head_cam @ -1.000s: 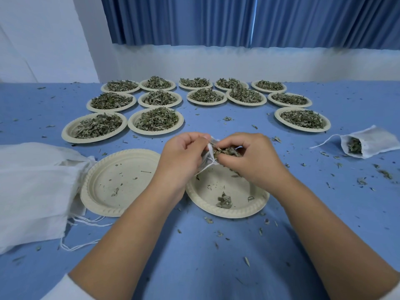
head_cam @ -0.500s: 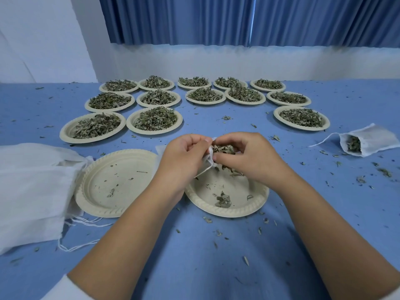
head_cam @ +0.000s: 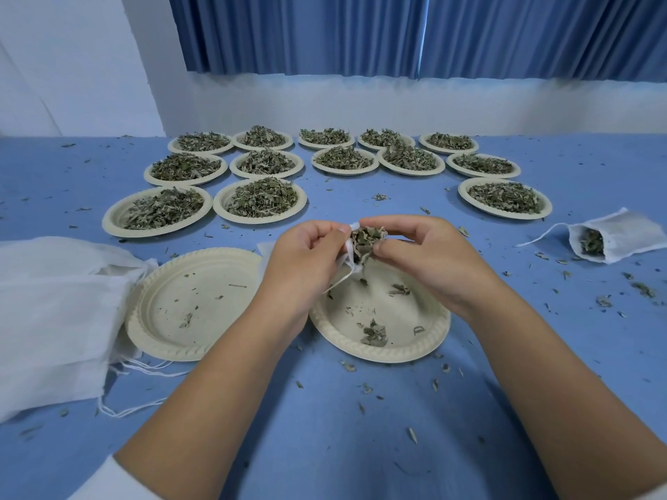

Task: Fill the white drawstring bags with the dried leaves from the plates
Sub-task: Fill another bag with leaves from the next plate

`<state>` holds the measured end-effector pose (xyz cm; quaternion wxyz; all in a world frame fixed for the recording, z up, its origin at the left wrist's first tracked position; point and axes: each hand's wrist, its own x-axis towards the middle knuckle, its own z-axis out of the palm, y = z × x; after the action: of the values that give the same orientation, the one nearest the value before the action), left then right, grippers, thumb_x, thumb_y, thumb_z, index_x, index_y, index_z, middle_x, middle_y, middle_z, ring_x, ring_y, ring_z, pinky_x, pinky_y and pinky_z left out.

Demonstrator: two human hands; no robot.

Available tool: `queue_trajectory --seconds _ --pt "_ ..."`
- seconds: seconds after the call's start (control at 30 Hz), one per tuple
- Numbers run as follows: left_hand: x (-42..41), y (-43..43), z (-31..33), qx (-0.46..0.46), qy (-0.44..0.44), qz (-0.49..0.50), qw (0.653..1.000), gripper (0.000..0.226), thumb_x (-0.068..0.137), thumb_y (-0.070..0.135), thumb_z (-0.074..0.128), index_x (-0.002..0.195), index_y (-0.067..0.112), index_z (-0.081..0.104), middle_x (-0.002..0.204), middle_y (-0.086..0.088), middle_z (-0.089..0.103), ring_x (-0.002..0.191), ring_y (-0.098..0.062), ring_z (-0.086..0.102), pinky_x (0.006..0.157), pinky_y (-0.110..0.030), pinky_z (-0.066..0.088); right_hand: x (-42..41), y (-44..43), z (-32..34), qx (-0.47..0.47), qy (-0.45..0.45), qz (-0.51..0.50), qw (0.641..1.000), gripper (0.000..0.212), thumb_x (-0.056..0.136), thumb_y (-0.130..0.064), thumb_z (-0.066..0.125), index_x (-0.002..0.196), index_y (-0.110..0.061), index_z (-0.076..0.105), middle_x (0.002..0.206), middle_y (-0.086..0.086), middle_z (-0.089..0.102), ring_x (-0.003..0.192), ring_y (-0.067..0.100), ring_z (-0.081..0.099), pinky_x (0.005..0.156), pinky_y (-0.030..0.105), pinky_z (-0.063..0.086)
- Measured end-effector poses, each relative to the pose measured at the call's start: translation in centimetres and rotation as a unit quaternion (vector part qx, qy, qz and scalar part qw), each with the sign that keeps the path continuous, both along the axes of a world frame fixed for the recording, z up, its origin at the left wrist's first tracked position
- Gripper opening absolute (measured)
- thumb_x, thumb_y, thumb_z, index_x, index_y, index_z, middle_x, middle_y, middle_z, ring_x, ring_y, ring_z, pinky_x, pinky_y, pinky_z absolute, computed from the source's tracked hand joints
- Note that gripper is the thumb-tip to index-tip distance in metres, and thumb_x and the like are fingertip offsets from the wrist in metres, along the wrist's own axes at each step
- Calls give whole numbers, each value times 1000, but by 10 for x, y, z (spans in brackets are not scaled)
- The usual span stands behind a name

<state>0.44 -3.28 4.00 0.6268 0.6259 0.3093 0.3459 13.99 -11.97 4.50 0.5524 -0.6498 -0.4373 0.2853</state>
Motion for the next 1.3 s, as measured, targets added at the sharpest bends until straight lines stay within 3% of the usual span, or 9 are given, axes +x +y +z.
queue_trajectory --seconds 0.17,0.33,0.5,0.7,0.77,0.83,0.97,1.13,1.3 --pt "0 -1 0 4 0 -3 1000 14 98 17 55 93 9 64 41 14 43 34 -2 27 37 -13 26 -4 6 -6 7 -62 -44 997 31 84 -5 70 105 -27 70 101 1 73 87 12 72 87 38 57" --pt "1 -1 1 -13 -23 0 1000 13 98 14 54 89 11 63 45 12 47 35 -2 27 36 -13 24 -12 10 -13 66 -117 -101 986 33 75 -6 75 84 -32 57 84 -4 67 60 4 63 63 16 48" --pt "0 2 0 -21 -28 2 999 11 98 15 55 94 9 64 45 12 46 34 -1 29 35 -12 25 -13 11 -16 68 -164 -90 980 24 76 -11 80 75 -30 66 67 -15 70 67 3 68 67 17 53" --pt "-1 7 -4 -28 -29 7 999 12 97 19 56 94 13 66 46 11 43 36 -3 29 36 -13 26 -12 8 -13 66 -183 -49 980 42 84 -5 64 77 -46 66 70 -27 69 69 -3 68 65 11 52" --pt "-1 8 -4 -29 -30 8 999 12 97 20 57 95 14 66 48 9 43 37 -5 28 37 -14 26 -11 8 -11 74 -160 -42 983 30 88 -12 64 79 -40 72 72 -20 72 69 2 69 69 17 55" --pt "-2 8 -4 -27 -33 4 999 12 97 20 57 95 13 67 49 7 43 38 -5 27 37 -14 26 -11 9 -12 76 -127 -45 988 14 91 -23 67 84 -29 77 73 -10 73 67 6 70 76 36 60" --pt "-2 7 -3 -19 -37 -11 999 14 98 19 56 91 13 66 51 4 42 38 -6 26 38 -16 25 -10 10 -15 74 -80 -56 992 7 85 -30 75 80 -32 79 81 -7 76 74 14 72 74 52 59" --pt "-4 7 -2 -17 -47 -43 998 15 99 18 54 92 10 64 52 4 40 40 -6 24 39 -17 22 -7 12 -18 63 30 -46 996 6 75 -35 82 79 -32 79 80 -11 75 68 -3 63 58 12 48" --pt "-5 6 0 -16 -51 -63 997 17 101 19 50 93 10 62 47 6 37 40 -7 22 39 -17 22 -4 16 -19 4 177 -26 984 42 66 -35 86 101 -17 70 92 -4 73 79 8 70 64 21 55"
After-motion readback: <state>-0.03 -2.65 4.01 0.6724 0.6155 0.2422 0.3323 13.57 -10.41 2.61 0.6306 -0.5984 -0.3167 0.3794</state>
